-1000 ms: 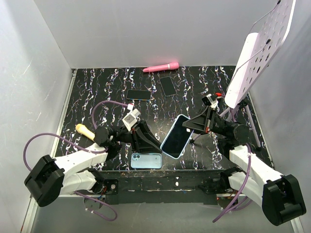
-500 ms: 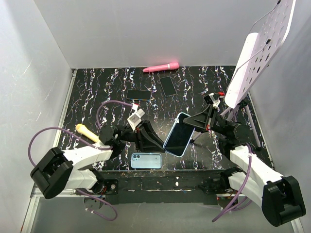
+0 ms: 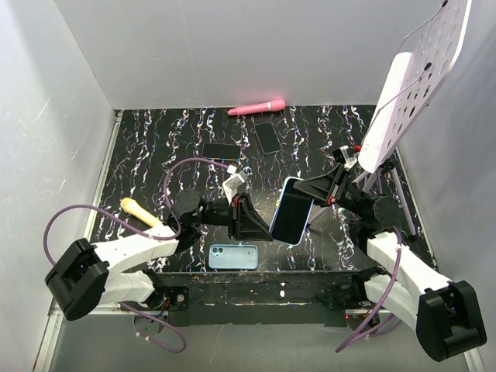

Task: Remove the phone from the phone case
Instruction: Remove the phone case from the phone.

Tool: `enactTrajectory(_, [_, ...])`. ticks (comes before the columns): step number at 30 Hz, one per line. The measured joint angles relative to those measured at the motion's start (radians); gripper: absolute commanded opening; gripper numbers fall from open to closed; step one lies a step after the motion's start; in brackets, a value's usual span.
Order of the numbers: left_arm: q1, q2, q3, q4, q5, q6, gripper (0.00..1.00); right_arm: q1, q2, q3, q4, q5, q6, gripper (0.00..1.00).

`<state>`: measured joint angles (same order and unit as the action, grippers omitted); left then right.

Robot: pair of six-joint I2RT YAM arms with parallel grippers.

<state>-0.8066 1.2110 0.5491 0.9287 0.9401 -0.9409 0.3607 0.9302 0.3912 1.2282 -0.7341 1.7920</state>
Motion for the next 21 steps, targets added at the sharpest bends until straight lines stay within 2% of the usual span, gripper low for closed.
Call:
enactTrajectory(5, [-0.064, -0.048, 0.003, -0.185, -0.16, 0.027, 0.28, 0.006, -0.02, 0.0, -0.003, 0.003, -0.102, 0.01])
enactTrajectory(10, [-0.113, -0.025, 0.008, -0.256, -0.296, 0.037, 0.2, 0.016, -0.095, 0.0, -0.087, 0.012, -0.266, 0.01])
enactTrajectory(14, [-0.125, -0.001, 0.008, -0.279, -0.384, 0.046, 0.0, 0.023, -0.138, 0.0, -0.197, 0.064, -0.374, 0.01])
enactTrajectory(21, [-0.145, 0.006, 0.008, -0.385, -0.586, 0.11, 0.0, 0.04, -0.156, -0.015, -0.379, 0.203, -0.457, 0.01])
